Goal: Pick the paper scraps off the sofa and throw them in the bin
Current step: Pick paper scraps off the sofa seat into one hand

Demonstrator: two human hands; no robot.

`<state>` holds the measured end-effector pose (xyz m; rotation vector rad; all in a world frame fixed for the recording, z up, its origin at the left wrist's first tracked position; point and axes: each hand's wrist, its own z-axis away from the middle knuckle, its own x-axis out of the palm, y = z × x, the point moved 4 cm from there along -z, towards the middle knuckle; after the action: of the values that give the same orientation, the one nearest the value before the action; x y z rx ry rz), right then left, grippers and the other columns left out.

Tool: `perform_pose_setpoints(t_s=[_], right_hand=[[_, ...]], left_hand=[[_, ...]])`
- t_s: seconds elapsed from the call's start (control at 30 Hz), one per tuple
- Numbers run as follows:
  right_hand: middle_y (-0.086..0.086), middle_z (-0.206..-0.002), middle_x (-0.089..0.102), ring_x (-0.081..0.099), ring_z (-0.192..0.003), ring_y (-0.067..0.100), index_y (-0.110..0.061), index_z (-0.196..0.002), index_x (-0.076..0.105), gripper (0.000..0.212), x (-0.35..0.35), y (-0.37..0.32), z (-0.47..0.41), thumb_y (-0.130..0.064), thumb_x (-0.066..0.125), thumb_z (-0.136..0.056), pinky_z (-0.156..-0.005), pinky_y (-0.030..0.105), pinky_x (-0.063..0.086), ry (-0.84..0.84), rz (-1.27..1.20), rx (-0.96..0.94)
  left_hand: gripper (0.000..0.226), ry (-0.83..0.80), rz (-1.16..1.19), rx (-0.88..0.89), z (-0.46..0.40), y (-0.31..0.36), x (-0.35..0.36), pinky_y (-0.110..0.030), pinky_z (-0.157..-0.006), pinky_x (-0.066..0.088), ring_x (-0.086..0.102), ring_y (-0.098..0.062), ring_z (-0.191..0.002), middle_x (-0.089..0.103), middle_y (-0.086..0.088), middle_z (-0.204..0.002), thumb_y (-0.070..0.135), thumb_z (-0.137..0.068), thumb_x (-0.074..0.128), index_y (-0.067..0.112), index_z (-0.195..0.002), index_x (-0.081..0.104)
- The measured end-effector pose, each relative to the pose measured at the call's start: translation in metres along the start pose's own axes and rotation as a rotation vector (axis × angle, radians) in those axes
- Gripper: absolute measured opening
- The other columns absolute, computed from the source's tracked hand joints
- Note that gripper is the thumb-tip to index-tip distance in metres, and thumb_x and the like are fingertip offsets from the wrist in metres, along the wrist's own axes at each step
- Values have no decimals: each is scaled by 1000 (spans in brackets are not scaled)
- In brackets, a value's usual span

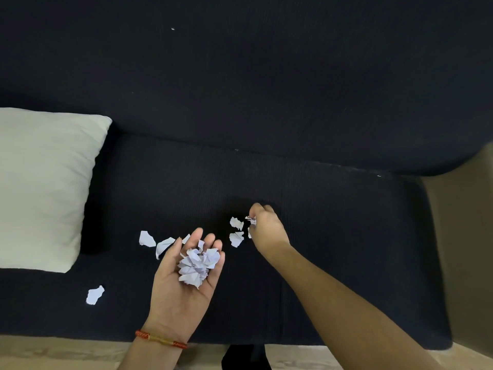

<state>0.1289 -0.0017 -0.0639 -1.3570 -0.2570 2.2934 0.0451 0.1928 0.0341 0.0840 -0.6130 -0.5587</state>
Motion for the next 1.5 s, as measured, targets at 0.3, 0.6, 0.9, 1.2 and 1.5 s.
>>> perform_pose_setpoints(t_s=[0.3, 0.6, 0.9, 1.2, 1.5], right_hand=[[-3, -92, 62, 55, -68, 9, -19, -91, 67, 15, -4, 6, 10, -4, 64, -96, -52, 22, 44, 38, -400, 104], [-7, -110, 56, 60, -94, 17, -25, -110, 49, 33, 9, -34, 25, -29, 72, -88, -73, 37, 57, -49, -35, -117], [-1, -132, 42, 53, -116, 20, -40, -151, 22, 96, 19, -40, 16, -48, 85, -79, -74, 33, 54, -74, 198, -79], [1, -127, 42, 50, -115, 21, -31, -136, 50, 48, 34, -36, 18, -35, 74, -95, -82, 35, 61, -41, 153, -158], [2, -116, 54, 67, -88, 25, -13, -110, 68, 22, 36, -31, 20, 2, 63, -96, -74, 36, 62, -95, -57, -126]], left_hand=[[48, 30, 9, 1, 9, 5, -10, -40, -76, 67, 80, -26, -95, 80, -11, -112, 38, -107, 47, 11, -97, 86], [46, 30, 49, 8, 14, 15, -19, -40, -76, 67, 79, -26, -102, 79, -12, -118, 38, -106, 49, 12, -98, 86], [34, -38, 75, 23, 13, 25, -24, -40, -74, 67, 79, -26, -99, 77, -14, -122, 37, -85, 66, 11, -96, 86], [44, -3, 87, 35, 10, 29, -29, -39, -74, 67, 80, -26, -96, 79, -13, -115, 38, -103, 51, 11, -95, 86], [40, -17, 81, 24, 7, 25, -28, -39, -73, 67, 79, -26, -99, 78, -13, -118, 38, -95, 56, 12, -94, 86]])
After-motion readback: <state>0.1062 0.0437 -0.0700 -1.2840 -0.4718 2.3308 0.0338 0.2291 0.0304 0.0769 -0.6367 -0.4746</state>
